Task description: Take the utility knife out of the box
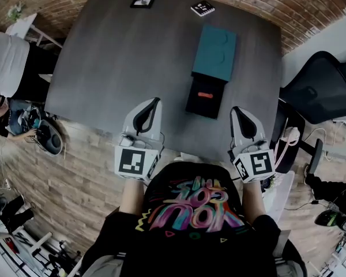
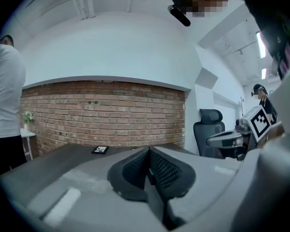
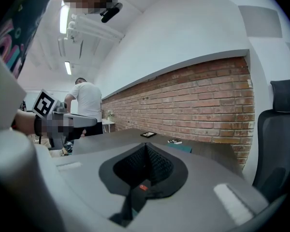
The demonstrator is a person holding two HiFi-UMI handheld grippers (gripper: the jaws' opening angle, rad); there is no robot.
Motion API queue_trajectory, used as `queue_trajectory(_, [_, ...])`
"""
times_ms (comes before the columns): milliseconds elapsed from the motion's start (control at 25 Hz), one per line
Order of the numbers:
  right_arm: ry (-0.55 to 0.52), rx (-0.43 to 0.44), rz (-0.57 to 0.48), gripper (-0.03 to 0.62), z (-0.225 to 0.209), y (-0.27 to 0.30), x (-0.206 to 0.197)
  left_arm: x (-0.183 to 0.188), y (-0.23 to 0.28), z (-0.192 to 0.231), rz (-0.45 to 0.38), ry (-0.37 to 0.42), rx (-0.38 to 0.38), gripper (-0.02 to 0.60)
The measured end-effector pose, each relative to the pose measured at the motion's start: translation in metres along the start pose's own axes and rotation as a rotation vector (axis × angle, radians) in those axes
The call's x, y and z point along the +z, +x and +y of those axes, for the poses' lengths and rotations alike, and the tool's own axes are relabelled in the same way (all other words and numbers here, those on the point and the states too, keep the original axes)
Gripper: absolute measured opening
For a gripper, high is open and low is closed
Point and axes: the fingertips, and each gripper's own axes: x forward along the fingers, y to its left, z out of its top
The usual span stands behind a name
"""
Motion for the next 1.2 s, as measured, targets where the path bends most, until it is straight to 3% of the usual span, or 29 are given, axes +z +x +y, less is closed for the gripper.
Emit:
queue_trajectory(440, [0.033,-0.031,-0.026,-0.002,-0.065,0.028,0.014,0.017,0.078,-0.016,0.022,0.034,-0.064,0.002])
queue_trajectory(600, [0.049,-0.05,-0.02,-0.002,-0.068,0.034,0.012,0.014,0.087,-0.016,0.057,0.01,-0.081,0.002])
queue_trajectory(1200, [0.078,-0.175,-0.009,-0.002,-0.064,0.038,0.013,0.012,0.117,-0.013,0.079,0.052,-0.238,0.002])
